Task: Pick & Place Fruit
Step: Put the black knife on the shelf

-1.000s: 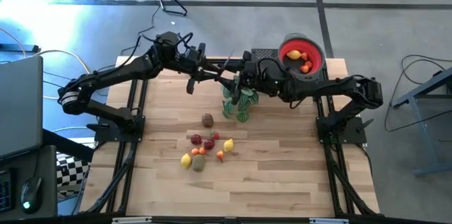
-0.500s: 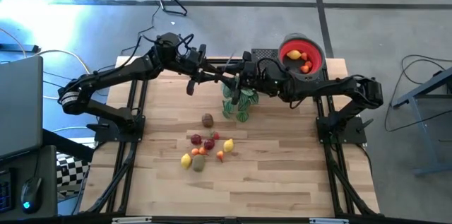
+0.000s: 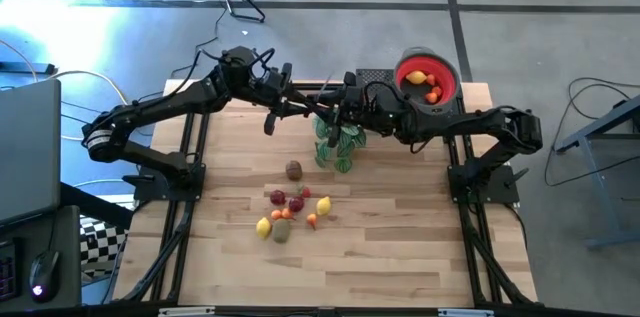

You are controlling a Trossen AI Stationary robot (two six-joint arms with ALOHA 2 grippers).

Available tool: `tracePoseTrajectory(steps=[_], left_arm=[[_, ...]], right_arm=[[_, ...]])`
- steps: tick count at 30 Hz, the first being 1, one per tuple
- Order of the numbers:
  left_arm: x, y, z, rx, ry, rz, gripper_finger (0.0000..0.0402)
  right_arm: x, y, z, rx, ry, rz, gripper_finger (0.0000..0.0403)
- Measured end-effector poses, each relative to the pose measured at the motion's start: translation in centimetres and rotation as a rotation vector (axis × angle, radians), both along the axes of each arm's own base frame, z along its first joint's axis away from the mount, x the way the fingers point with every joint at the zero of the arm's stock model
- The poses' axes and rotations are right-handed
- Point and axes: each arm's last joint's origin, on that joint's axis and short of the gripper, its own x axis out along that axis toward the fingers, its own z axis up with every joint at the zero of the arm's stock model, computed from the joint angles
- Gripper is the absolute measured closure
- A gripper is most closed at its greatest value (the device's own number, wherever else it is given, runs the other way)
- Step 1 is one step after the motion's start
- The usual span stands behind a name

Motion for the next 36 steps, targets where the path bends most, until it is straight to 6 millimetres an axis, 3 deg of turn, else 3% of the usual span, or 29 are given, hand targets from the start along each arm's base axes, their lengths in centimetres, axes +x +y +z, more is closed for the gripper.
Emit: tracePoseTrajectory(steps=[25,36], left_arm=[[-0.01,0.03,-0.04,-0.016,0.008,0.014,0.0319],[0.00,0.10,-0.03,-0.018,0.009,0.037,0.0181]], right_arm=[[0.00,-0.01,-0.03,0.001,0.003,-0.003,0.0333],[0.01,0.02,-0.03,-0.001,0.003,0.002,0.0333]])
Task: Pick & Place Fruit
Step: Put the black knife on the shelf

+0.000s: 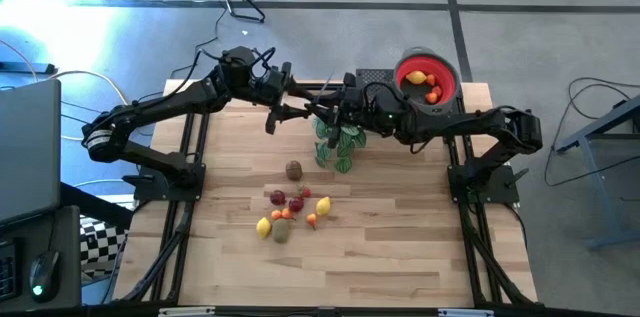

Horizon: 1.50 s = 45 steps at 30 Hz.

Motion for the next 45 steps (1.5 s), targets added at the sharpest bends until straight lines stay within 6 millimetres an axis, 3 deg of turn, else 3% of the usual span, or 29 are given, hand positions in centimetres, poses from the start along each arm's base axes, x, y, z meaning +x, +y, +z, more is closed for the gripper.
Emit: tracePoseTrajectory(steps=[4,13,23,29,38,45], left_arm=[[0.0,0.0,0.0,0.000,0.000,-0.001,0.0159],[-0.4,0.1,0.1,-0.044,0.014,0.007,0.0156],[-6.9,-0.6,2.9,0.030,-0.040,0.043,0.0156],[-8.8,-0.9,1.1,0.002,0.000,0.085,0.0156],[-8.7,-0.9,-3.0,-0.053,0.067,0.107,0.0156],[-8.6,-0.8,-3.6,-0.072,0.053,0.114,0.0156]], right_arm=[[0.0,0.0,0.0,0.000,0.000,0.000,0.0333],[0.0,0.0,0.0,0.001,0.000,-0.005,0.0333],[-0.4,-0.4,-0.4,0.084,0.125,-0.189,0.0334],[-0.5,-0.7,3.0,0.154,0.273,-0.310,0.0336],[-3.0,-2.7,8.1,0.285,0.429,-0.477,0.0337],[-4.7,-5.8,8.5,0.419,0.540,-0.538,0.0338]])
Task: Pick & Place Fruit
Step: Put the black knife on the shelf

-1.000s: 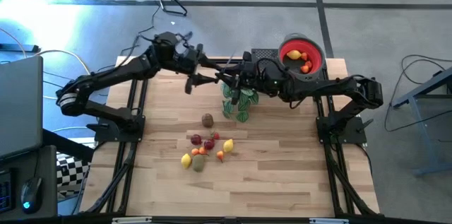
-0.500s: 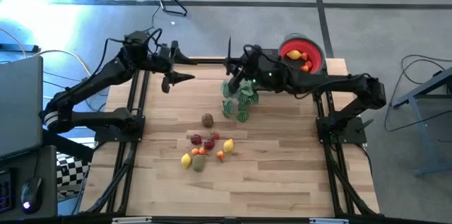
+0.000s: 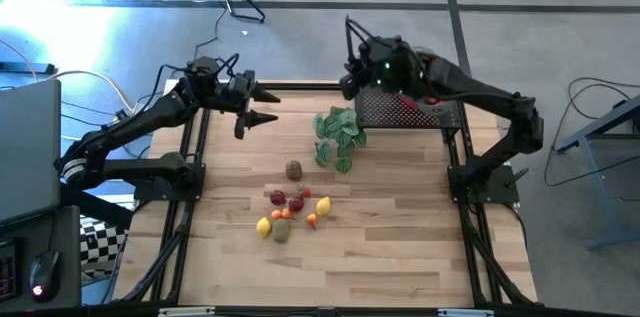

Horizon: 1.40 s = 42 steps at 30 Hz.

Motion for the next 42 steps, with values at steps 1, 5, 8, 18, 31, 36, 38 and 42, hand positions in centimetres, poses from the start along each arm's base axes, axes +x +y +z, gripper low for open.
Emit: tracePoseTrajectory(steps=[1,5,8,18,31,36,38,42], left_arm=[[0.0,0.0,0.0,0.001,-0.002,0.000,0.0156],[0.0,0.0,0.0,0.001,-0.002,0.000,0.0156],[0.0,0.0,0.0,0.001,-0.002,0.000,0.0156],[0.0,0.0,0.0,-0.002,0.000,0.000,0.0156],[0.0,0.0,0.0,-0.003,0.003,0.003,0.0156],[0.0,0.0,-0.1,-0.005,0.005,0.002,0.0156],[0.0,0.0,-0.1,-0.006,0.006,0.002,0.0156],[0.0,0.0,-0.1,-0.008,0.008,0.002,0.0156]], right_arm=[[0.0,-0.4,0.0,0.012,0.002,0.003,0.0338],[0.0,-2.1,-1.0,0.073,0.096,-0.042,0.0338],[0.5,-3.0,-1.6,0.137,0.177,-0.055,0.0337],[1.9,-6.9,-4.3,0.356,0.464,-0.132,0.0337],[0.9,-9.6,-7.6,0.563,0.614,-0.212,0.0337],[0.8,-9.0,-8.3,0.610,0.652,-0.246,0.0337],[0.8,-8.8,-8.7,0.626,0.674,-0.251,0.0337],[1.0,-8.3,-9.9,0.637,0.717,-0.253,0.0337]])
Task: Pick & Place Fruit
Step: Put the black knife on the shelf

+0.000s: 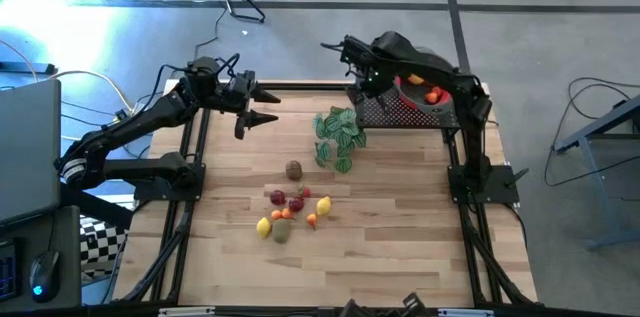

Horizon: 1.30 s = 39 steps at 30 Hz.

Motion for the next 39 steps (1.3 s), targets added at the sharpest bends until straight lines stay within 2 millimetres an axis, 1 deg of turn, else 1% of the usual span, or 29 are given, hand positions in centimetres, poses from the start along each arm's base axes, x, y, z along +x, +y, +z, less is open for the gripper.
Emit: tracePoseTrajectory(steps=[5,15,23,31,39], left_arm=[[0.0,0.0,0.0,-0.001,0.000,0.000,0.0156],[0.0,0.0,-0.2,-0.017,0.021,-0.001,0.0156],[0.0,0.0,-0.2,-0.016,0.019,-0.001,0.0156],[0.0,0.0,-0.2,-0.015,0.019,-0.001,0.0156],[0.0,0.0,-0.2,-0.015,0.019,-0.001,0.0156]], right_arm=[[-0.1,0.0,-1.3,-0.009,0.065,-0.015,0.0337],[-0.2,-0.1,-2.7,-0.045,0.113,-0.020,0.0337],[-0.3,0.4,-4.7,-0.040,0.187,-0.022,0.0337],[-0.3,0.4,-4.9,-0.035,0.185,-0.030,0.0333],[-0.3,0.4,-4.9,-0.034,0.180,-0.031,0.0299]])
